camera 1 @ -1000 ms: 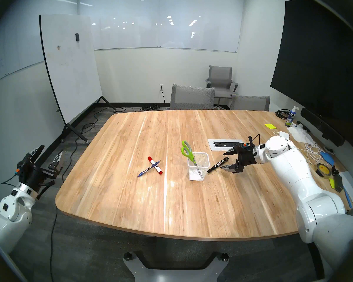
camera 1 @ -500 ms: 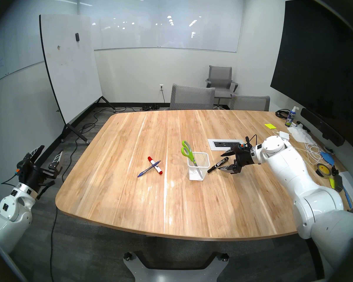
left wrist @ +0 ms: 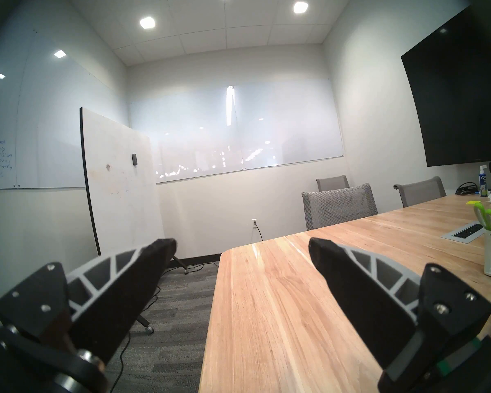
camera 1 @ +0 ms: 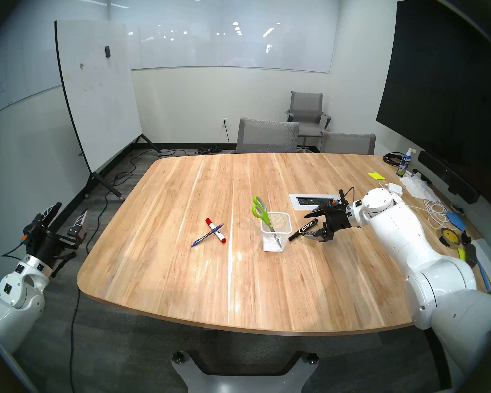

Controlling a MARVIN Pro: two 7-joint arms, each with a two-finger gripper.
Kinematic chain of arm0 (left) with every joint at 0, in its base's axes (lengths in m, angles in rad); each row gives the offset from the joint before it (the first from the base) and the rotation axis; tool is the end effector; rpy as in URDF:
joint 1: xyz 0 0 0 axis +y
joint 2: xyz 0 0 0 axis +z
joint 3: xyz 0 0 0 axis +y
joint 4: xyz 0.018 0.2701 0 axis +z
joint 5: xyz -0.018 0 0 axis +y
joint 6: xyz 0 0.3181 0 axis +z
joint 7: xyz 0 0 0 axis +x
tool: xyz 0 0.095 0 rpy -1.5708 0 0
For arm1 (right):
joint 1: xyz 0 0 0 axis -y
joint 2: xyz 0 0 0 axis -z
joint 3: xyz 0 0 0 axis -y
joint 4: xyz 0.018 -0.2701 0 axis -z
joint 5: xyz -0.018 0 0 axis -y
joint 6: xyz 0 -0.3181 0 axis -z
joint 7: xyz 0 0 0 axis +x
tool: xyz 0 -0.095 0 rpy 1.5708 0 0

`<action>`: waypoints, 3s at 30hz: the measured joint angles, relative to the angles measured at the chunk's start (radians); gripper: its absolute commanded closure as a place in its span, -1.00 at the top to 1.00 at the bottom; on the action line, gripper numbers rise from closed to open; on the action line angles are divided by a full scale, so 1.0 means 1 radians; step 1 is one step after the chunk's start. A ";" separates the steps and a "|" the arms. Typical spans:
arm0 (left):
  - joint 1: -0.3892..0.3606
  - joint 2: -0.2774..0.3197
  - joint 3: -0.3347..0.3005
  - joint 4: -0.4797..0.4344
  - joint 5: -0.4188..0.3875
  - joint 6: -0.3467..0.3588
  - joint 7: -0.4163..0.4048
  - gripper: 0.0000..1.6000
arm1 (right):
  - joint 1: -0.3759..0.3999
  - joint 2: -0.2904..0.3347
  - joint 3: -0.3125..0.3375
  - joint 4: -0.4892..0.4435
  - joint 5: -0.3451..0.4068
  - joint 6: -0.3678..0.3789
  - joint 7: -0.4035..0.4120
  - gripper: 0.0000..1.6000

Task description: Place the pen, the marker, and the scissors into the pen holder

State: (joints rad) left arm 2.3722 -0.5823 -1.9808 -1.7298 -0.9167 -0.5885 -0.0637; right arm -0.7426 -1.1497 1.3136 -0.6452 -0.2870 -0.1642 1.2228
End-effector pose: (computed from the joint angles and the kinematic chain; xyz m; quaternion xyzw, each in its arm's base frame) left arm 0.2929 0.2660 -0.2148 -0.6280 0.0708 -0.7740 0.0387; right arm 0.5401 -0.1112 -0.2660 -0.7076 -0.5655 -0.3981 0.1447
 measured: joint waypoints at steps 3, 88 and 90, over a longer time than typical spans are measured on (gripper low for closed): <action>0.000 0.000 -0.001 0.000 0.000 0.000 0.000 1.00 | 0.007 -0.003 -0.004 0.017 -0.004 -0.005 0.002 1.00; 0.000 0.000 -0.001 0.000 0.000 0.000 0.000 1.00 | 0.009 -0.008 0.040 0.126 -0.042 -0.039 -0.001 1.00; 0.000 0.000 -0.001 0.000 0.000 0.000 0.000 1.00 | 0.009 -0.008 0.042 0.128 -0.044 -0.035 -0.016 1.00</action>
State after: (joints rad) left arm 2.3724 -0.5823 -1.9814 -1.7299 -0.9167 -0.5885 -0.0637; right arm -0.7337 -1.1575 1.3553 -0.5173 -0.3307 -0.1991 1.2071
